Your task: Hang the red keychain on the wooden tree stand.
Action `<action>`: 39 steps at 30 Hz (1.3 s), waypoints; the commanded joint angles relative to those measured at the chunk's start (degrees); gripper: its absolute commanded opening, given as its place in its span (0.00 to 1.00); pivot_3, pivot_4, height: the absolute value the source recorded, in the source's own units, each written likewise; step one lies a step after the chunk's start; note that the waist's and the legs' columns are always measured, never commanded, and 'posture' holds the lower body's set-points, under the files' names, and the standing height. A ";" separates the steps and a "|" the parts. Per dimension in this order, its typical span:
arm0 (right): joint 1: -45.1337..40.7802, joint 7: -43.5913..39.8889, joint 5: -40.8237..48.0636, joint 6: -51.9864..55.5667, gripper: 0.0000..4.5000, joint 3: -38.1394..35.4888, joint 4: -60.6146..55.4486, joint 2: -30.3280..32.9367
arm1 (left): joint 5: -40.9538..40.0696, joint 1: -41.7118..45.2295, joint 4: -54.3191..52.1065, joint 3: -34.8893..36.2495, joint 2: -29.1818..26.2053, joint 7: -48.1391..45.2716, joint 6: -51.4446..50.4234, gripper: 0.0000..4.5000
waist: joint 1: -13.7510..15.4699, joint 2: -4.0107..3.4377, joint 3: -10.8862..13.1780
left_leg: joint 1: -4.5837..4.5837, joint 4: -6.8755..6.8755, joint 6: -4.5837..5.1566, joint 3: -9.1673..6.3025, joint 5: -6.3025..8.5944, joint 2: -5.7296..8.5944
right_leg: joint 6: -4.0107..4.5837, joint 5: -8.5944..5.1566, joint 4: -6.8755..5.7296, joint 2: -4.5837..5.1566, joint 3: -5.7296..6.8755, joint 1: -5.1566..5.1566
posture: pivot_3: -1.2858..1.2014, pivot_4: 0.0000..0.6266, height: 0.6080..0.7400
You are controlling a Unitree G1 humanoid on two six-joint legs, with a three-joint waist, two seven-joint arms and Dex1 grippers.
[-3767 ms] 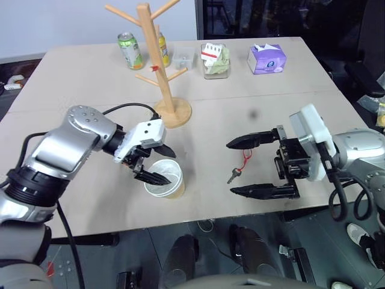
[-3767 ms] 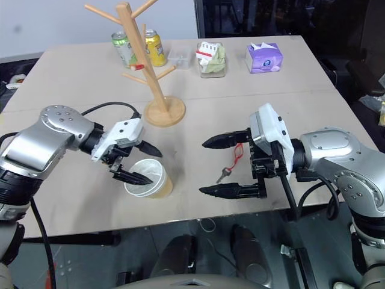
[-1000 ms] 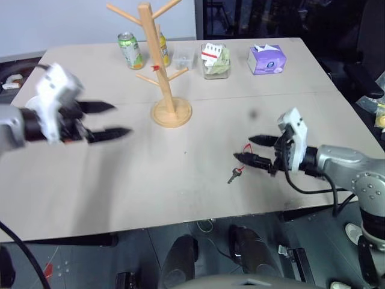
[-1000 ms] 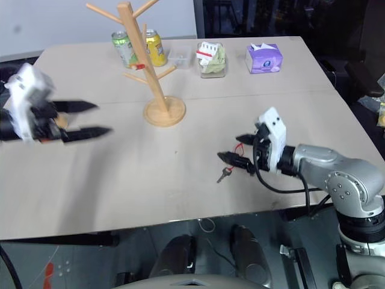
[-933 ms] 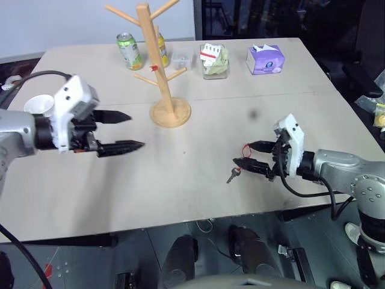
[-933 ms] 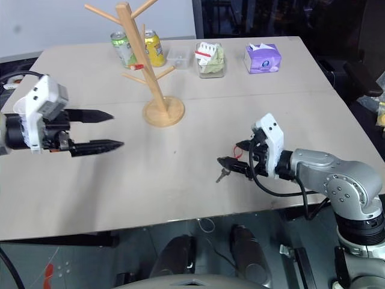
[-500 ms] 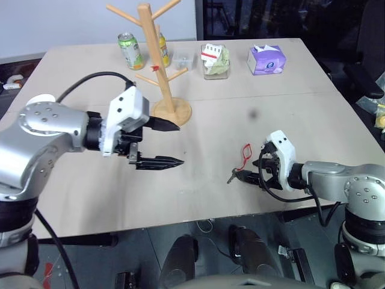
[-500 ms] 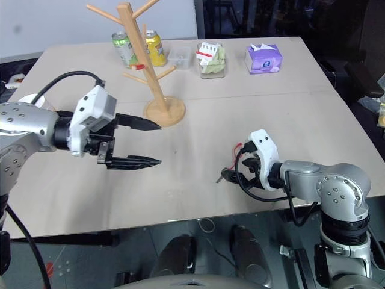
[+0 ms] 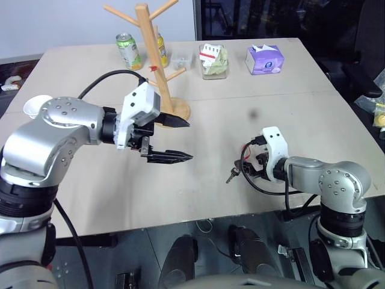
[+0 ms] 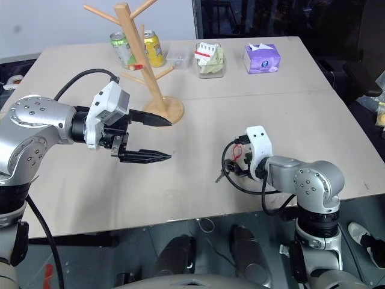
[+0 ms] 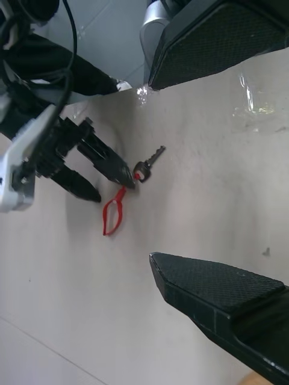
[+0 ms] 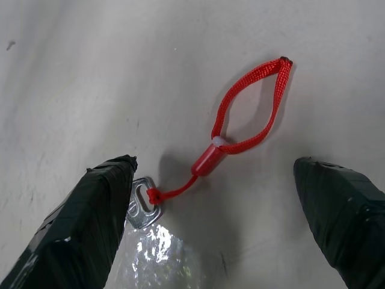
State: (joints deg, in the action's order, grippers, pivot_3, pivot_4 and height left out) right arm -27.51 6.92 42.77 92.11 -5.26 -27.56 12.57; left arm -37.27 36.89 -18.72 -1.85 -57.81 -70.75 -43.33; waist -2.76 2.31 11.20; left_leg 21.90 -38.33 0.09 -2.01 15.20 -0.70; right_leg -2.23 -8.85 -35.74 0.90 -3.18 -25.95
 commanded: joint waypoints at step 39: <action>-0.23 -35.17 -19.73 -37.12 0.01 21.24 5.15 19.00 | -3.58 -0.60 -2.83 7.46 -3.60 5.09 -4.32 1.00 | -1.04 0.00 0.01 | 0.05 0.03 0.00 -0.03 0.00 0.02 | -0.01 -0.01 0.07 0.02 0.03 -0.02 | 0.52 0.24 1.00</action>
State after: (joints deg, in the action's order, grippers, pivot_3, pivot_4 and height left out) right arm -26.63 -27.53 23.47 55.98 16.96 -21.72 31.50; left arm -40.28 35.79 -19.76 3.27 -60.80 -66.15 -47.63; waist -3.81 2.31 11.21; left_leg 21.95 -38.30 0.09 -2.04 15.20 -0.67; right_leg -2.24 -8.85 -35.67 0.92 -3.16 -25.96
